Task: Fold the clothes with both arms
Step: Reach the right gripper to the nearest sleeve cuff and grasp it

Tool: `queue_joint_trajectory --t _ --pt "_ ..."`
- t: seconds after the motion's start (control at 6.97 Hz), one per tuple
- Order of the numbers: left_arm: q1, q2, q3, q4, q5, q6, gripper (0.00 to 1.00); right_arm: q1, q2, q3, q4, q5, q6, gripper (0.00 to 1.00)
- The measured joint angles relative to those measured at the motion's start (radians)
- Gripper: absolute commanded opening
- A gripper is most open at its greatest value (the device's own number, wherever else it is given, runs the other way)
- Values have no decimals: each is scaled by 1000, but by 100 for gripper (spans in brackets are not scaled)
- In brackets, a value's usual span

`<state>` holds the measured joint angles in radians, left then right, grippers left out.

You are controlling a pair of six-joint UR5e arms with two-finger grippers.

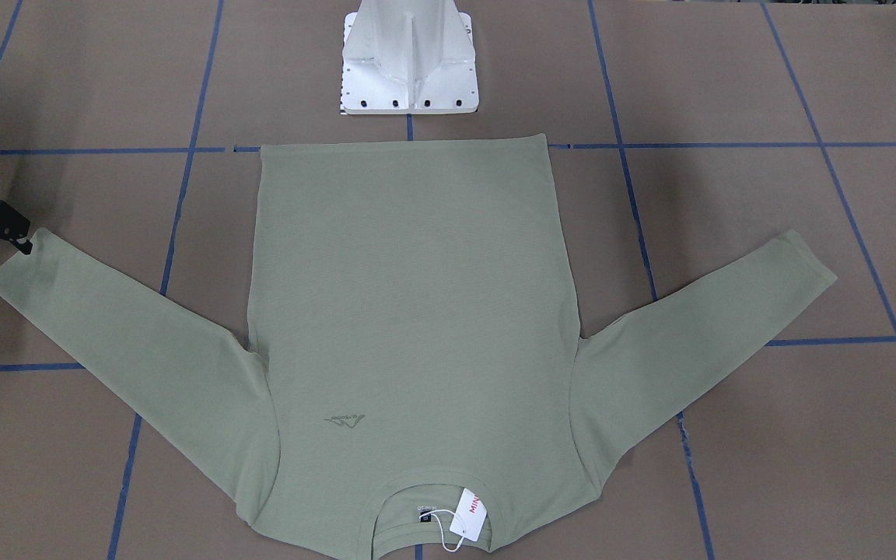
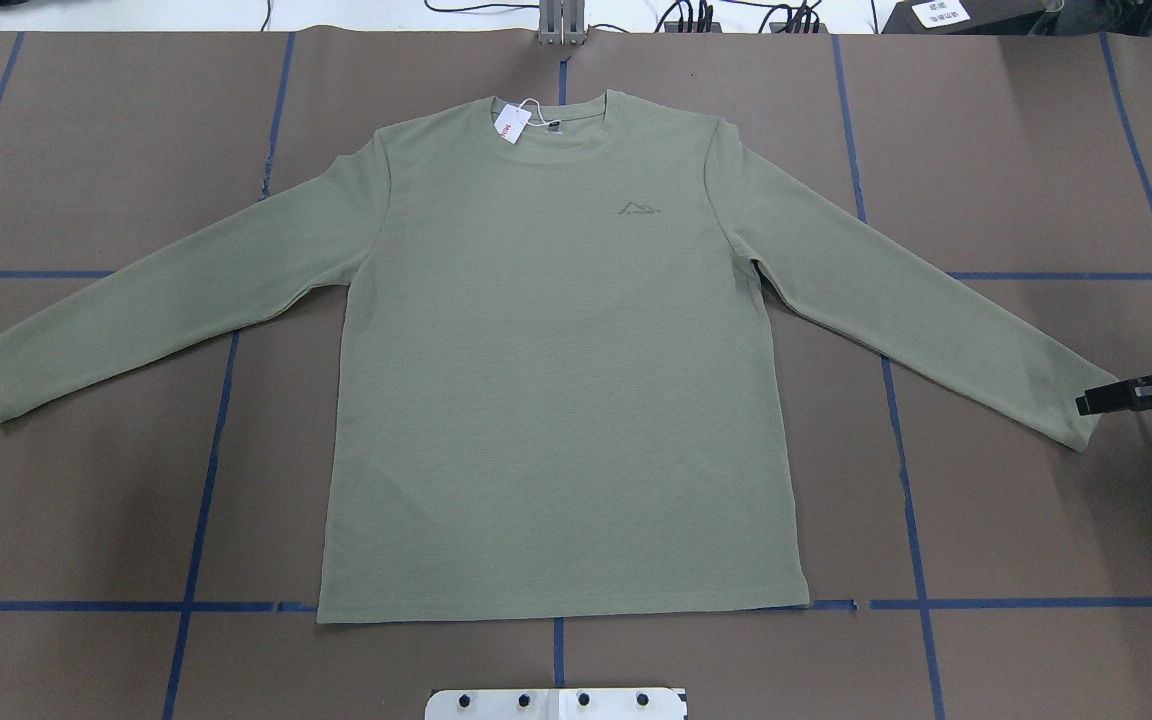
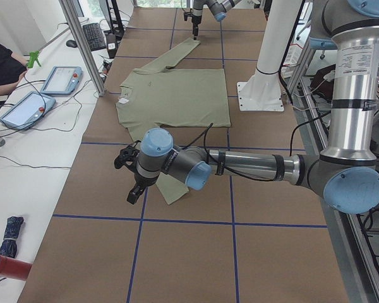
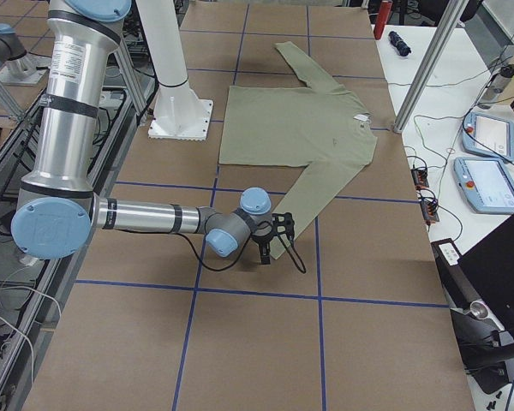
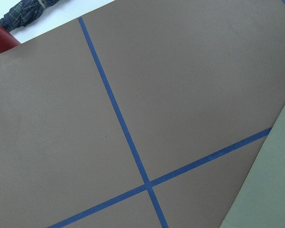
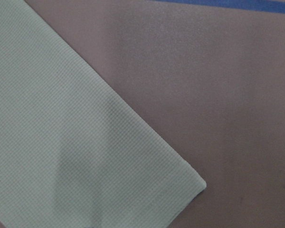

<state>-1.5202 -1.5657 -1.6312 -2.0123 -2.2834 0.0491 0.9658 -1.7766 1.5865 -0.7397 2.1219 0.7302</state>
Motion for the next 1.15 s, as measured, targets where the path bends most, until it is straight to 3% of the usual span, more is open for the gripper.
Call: queue_joint_trajectory --t 0.43,0.86,1.15 --pt "-1 1 -1 0 1 0 100 -24 7 -2 -7 -1 0 100" --pt "-1 2 -3 -2 -1 0 100 -43 11 -2 -8 -5 1 55" --pt "-2 3 -3 -2 0 0 100 -43 9 -1 -9 -2 0 33"
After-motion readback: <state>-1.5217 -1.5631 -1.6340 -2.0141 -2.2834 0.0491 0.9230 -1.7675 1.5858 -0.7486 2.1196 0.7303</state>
